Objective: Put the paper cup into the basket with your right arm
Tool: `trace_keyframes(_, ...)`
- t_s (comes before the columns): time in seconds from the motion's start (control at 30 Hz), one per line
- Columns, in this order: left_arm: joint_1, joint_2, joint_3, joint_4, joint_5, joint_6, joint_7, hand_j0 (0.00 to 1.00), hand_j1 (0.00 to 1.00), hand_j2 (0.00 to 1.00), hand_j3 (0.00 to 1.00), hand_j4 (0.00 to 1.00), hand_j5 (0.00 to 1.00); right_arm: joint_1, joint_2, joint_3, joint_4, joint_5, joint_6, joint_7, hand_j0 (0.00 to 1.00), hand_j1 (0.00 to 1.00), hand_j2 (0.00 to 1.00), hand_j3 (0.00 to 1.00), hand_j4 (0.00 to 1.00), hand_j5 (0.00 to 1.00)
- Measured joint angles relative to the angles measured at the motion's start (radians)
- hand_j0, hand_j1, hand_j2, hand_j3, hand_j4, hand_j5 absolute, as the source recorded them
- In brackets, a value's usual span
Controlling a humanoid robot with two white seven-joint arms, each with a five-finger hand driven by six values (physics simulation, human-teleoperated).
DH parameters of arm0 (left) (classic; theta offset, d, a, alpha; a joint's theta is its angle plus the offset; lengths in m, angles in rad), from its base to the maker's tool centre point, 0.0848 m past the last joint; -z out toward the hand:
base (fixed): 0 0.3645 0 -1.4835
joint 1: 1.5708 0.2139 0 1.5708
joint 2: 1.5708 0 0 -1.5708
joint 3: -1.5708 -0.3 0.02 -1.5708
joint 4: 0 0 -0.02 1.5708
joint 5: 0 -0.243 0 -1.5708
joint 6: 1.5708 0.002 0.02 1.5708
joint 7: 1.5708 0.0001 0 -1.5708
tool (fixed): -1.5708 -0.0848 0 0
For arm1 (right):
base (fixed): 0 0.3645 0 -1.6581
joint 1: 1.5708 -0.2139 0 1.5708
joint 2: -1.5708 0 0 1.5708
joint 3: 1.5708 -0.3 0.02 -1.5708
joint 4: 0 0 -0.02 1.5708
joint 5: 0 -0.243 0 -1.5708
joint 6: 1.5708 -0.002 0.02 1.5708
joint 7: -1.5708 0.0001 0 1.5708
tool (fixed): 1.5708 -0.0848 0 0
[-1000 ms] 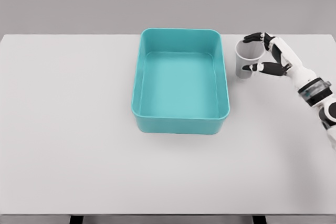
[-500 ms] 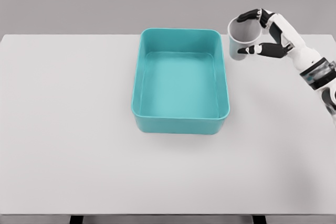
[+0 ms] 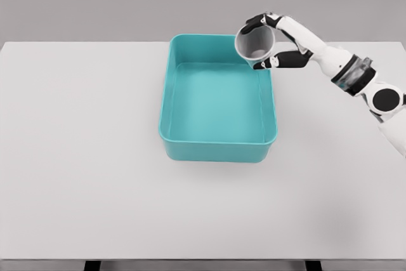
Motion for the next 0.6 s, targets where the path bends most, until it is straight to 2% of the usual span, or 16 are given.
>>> trace_keyframes(0.03, 0.000, 0.000, 0.000, 0.000, 0.000, 0.000, 0.000, 1.00, 1.00, 1.00, 1.00, 1.00, 1.00, -0.008, 0.004, 0.006, 0.000, 0.029, 0.000, 0.000, 0.64, 0.64, 0.64, 0.64, 0.64, 0.64)
trace_keyframes(0.07, 0.002, 0.000, 0.000, 0.000, 0.000, 0.000, 0.000, 1.00, 1.00, 1.00, 1.00, 1.00, 1.00, -0.014, 0.009, 0.010, 0.000, 0.061, 0.000, 0.000, 0.68, 0.68, 0.68, 0.68, 0.68, 0.68)
trace_keyframes(0.1, 0.000, 0.000, 0.000, 0.000, 0.000, 0.000, 0.000, 1.00, 1.00, 1.00, 1.00, 1.00, 1.00, -0.020, 0.013, 0.013, 0.000, 0.098, 0.000, 0.000, 0.77, 0.77, 0.77, 0.77, 0.77, 0.77)
trace_keyframes(0.13, 0.002, 0.000, 0.000, 0.000, 0.000, 0.000, 0.000, 1.00, 1.00, 1.00, 1.00, 1.00, 1.00, -0.025, 0.016, 0.015, 0.000, 0.133, 0.000, -0.001, 1.00, 1.00, 1.00, 1.00, 1.00, 1.00)
trace_keyframes(0.27, 0.000, 0.000, 0.000, 0.000, 0.000, 0.000, 0.000, 1.00, 1.00, 1.00, 1.00, 1.00, 1.00, -0.049, 0.029, 0.032, 0.004, 0.208, 0.000, -0.001, 1.00, 1.00, 1.00, 1.00, 1.00, 1.00)
trace_keyframes(0.5, 0.000, 0.000, 0.000, 0.000, 0.000, 0.000, 0.000, 1.00, 1.00, 1.00, 1.00, 1.00, 1.00, -0.092, 0.029, 0.042, 0.006, 0.247, 0.000, 0.001, 1.00, 1.00, 1.00, 1.00, 1.00, 1.00)
trace_keyframes(0.6, 0.000, 0.000, 0.000, 0.000, 0.000, 0.000, 0.000, 1.00, 1.00, 1.00, 1.00, 1.00, 1.00, -0.112, -0.027, 0.068, 0.004, 0.256, 0.000, -0.001, 1.00, 1.00, 1.00, 1.00, 1.00, 1.00)
